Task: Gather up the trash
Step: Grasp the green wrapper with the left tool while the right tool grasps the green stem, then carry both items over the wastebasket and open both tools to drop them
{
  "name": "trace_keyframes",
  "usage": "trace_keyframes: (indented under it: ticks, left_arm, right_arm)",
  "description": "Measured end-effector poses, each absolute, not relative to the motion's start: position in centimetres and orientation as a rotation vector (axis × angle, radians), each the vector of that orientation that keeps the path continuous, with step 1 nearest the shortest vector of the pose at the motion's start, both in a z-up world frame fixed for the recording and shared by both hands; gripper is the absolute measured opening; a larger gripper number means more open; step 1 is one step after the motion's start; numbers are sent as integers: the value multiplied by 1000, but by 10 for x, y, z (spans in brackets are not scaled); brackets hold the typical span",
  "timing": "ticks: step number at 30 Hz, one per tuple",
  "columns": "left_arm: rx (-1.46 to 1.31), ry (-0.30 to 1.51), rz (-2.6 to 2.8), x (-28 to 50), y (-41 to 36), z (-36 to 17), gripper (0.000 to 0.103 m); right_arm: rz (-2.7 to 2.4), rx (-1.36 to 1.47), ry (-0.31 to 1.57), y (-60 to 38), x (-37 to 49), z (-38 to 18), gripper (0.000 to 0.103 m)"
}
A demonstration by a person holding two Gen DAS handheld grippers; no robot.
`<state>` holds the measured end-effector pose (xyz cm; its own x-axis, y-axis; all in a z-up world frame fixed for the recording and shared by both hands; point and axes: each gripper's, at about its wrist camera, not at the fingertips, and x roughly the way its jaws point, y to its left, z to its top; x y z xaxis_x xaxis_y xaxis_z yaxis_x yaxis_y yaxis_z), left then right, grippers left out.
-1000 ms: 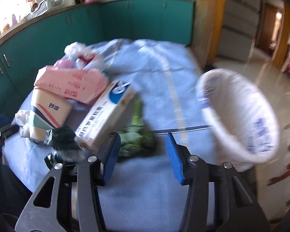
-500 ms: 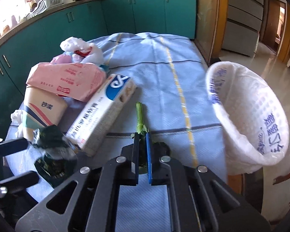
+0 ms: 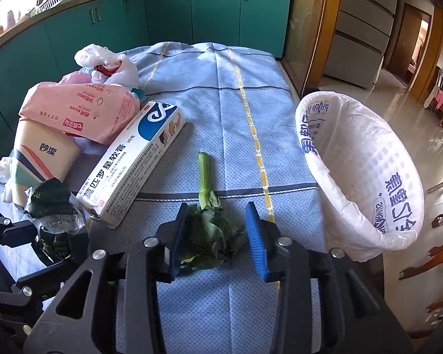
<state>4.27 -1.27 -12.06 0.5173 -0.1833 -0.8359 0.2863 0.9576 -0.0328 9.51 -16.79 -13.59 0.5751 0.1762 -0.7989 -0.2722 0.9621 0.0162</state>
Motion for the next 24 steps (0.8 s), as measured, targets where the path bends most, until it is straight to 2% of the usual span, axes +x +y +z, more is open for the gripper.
trace_keyframes:
  ticks: [5, 7, 10, 14, 15, 16, 24]
  left_arm:
    - [85, 970, -290, 40, -7, -112, 39]
    - [83, 956, -286, 38, -5, -107, 39]
    - [75, 928, -279, 34, 0, -96, 39]
    - [72, 889, -274, 30, 5, -82, 39]
    - [71, 882, -274, 30, 5, -79, 39]
    - [69, 876, -275, 30, 6, -78, 39]
    - [80, 868, -284, 37, 0, -75, 39]
  right_arm:
    - [287, -123, 929, -163, 98, -139, 37]
    - [297, -126, 928, -162, 98, -140, 26]
    - [300, -122, 921, -162, 97, -138, 19]
    - [310, -116, 908, -164, 94, -134, 16]
    - [313, -113, 902, -165, 94, -132, 12]
    - [314, -111, 896, -165, 93, -131, 4]
    - [287, -119, 838, -176, 86, -112, 4]
